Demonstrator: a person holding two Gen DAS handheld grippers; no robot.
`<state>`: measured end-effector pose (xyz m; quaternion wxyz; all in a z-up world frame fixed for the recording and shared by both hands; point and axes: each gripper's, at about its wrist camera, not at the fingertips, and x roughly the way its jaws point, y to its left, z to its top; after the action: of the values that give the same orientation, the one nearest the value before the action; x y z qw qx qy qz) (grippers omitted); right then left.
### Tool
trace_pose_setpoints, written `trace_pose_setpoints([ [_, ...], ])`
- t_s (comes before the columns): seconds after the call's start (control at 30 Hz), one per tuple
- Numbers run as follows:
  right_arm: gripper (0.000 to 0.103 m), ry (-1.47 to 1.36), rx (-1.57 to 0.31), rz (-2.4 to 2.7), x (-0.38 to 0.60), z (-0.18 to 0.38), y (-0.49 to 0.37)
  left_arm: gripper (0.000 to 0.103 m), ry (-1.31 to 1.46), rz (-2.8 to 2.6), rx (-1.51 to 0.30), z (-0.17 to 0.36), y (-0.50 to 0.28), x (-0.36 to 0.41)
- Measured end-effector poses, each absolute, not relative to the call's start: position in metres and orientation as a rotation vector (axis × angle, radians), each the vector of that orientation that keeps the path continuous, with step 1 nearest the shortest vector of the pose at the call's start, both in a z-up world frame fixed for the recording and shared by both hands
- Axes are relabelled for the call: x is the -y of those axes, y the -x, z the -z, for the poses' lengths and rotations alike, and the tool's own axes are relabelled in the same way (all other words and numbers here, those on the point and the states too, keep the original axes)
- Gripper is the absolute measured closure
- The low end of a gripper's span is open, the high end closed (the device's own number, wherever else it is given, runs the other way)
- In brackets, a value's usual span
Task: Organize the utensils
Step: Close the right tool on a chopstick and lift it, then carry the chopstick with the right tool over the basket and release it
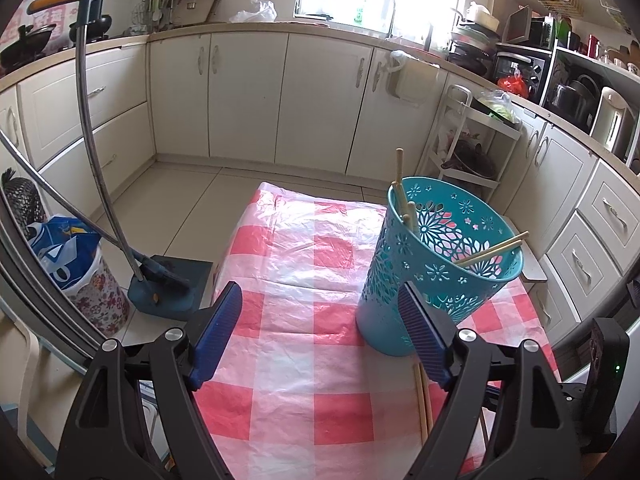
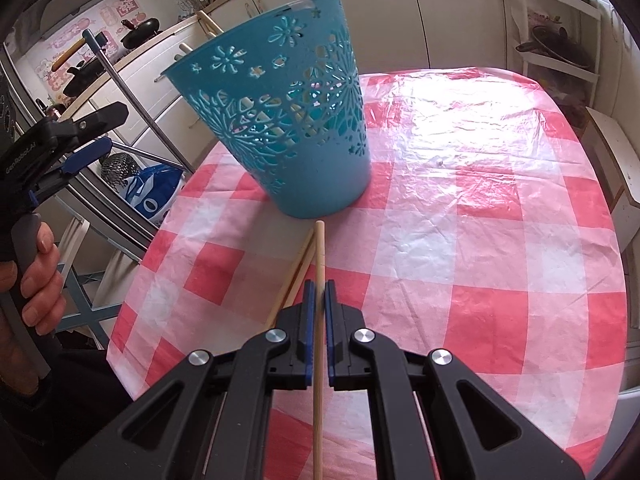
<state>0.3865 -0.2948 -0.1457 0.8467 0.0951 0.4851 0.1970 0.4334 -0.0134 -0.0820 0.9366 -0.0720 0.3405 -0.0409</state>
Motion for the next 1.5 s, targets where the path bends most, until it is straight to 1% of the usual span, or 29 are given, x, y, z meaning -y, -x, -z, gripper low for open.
trace_pose_setpoints([
  [0.83,0.097,-0.277,-0.923,-0.522,0.292,0.122,-0.378,0.026,0.142,0.083,-0.699,0.083,-0.433,0.015],
  [1.2,0.097,-0.383,-0.805,-0.652,0.29,0.094,-0.371,0.026,0.136,0.097,-0.703,0.087,-0.429,0.015],
  [1.5,0.097,-0.417,-0.713,-0.709,0.284,0.074,-0.365,0.026,0.143,0.097,-0.707,0.084,-0.43,0.01],
])
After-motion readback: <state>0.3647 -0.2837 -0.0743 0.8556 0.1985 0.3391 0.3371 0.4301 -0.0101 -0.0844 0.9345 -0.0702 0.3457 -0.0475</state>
